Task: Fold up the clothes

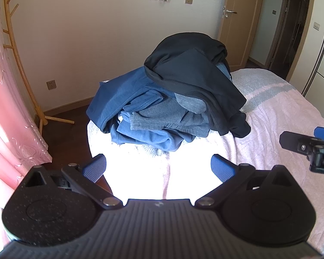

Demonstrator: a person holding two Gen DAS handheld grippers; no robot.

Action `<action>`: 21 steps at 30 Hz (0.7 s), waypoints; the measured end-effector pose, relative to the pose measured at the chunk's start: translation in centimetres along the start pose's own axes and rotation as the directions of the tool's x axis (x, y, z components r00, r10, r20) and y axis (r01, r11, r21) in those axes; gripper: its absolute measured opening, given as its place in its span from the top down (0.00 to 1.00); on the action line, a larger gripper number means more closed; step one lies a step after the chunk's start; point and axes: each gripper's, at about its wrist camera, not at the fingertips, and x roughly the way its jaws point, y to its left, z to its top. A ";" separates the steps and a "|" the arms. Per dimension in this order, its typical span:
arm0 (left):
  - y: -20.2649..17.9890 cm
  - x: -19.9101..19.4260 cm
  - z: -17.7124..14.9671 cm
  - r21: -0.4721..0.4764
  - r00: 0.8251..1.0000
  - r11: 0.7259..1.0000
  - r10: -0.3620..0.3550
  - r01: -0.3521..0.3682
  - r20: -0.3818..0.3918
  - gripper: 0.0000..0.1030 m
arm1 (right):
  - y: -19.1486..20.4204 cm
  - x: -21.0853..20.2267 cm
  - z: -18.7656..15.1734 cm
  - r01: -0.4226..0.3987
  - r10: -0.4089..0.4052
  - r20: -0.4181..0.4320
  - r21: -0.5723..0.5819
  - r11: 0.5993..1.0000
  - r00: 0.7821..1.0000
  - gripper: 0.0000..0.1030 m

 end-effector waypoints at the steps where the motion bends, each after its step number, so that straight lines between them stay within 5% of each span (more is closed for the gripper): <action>1: 0.0 0.0 0.0 0.000 1.000 1.000 0.000 0.000 -0.001 0.02 | 0.0 0.0 -0.1 0.001 -0.001 -0.001 -0.001 1.000 1.000 0.00; 16: -1.3 -0.7 -0.6 0.001 1.000 1.000 0.017 -0.017 0.015 0.02 | -1.9 -0.3 -1.0 -0.022 0.022 -0.007 0.017 1.000 1.000 0.00; 18: -1.4 -0.8 -0.3 -0.002 0.999 0.999 0.033 -0.033 0.028 0.02 | -2.7 -0.9 -1.1 -0.037 0.036 0.041 0.032 0.999 0.999 0.00; 21: -1.0 -0.7 0.6 0.006 0.997 0.998 0.055 -0.055 0.049 0.02 | -3.7 -3.0 -1.5 -0.029 0.023 0.228 0.023 0.999 0.973 0.00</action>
